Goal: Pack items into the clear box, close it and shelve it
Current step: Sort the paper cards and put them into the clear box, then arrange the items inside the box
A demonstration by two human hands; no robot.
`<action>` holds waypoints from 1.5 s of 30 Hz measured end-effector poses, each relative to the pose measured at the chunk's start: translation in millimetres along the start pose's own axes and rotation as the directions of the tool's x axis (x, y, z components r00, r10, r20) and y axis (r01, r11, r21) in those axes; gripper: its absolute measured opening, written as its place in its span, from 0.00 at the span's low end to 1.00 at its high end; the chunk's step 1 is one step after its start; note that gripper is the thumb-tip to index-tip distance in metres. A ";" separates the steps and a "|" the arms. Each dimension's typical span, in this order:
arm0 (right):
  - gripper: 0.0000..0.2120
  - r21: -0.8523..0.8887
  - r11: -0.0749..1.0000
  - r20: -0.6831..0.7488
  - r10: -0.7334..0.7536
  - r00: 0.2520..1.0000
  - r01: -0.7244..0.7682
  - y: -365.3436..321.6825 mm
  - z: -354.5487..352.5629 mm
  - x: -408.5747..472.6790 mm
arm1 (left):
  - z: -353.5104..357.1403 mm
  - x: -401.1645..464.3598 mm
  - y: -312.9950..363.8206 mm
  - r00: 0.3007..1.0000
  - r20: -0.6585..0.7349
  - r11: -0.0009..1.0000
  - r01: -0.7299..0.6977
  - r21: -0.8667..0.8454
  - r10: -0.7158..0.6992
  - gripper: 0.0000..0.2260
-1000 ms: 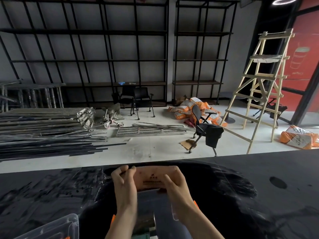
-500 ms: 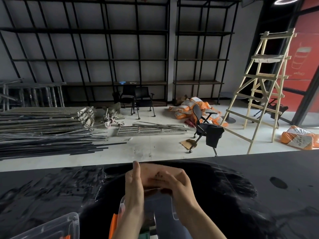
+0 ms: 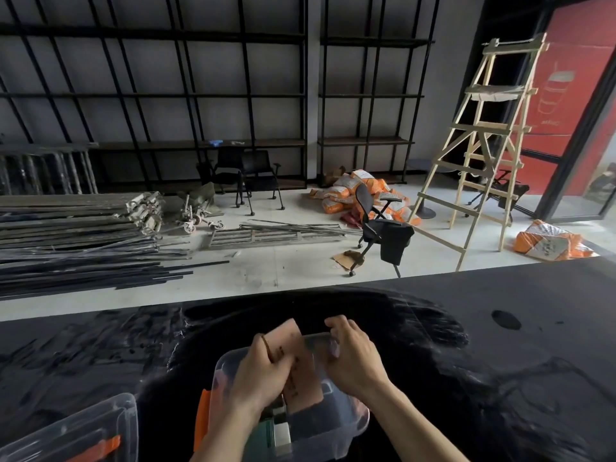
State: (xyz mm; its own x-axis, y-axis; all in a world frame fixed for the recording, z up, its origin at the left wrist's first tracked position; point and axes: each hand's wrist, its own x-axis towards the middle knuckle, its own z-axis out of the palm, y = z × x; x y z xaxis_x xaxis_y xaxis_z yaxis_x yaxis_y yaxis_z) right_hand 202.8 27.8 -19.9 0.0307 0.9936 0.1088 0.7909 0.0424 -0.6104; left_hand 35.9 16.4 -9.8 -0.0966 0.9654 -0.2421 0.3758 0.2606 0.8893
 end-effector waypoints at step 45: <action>0.34 -0.439 0.889 -0.067 0.108 0.992 -0.127 154.4 62.9 -49.2 | 94.7 14.5 0.2 0.992 0.123 0.281 -0.114 0.953 -0.017 0.15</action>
State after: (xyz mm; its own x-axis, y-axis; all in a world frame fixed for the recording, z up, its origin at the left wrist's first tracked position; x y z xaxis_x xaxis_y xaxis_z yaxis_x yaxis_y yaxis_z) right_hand 285.0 -8.0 -168.8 0.1571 0.9831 0.0944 0.9680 -0.1343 -0.2119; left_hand 121.9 29.9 -49.9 0.0114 0.9529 -0.3031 0.9948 -0.0414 -0.0927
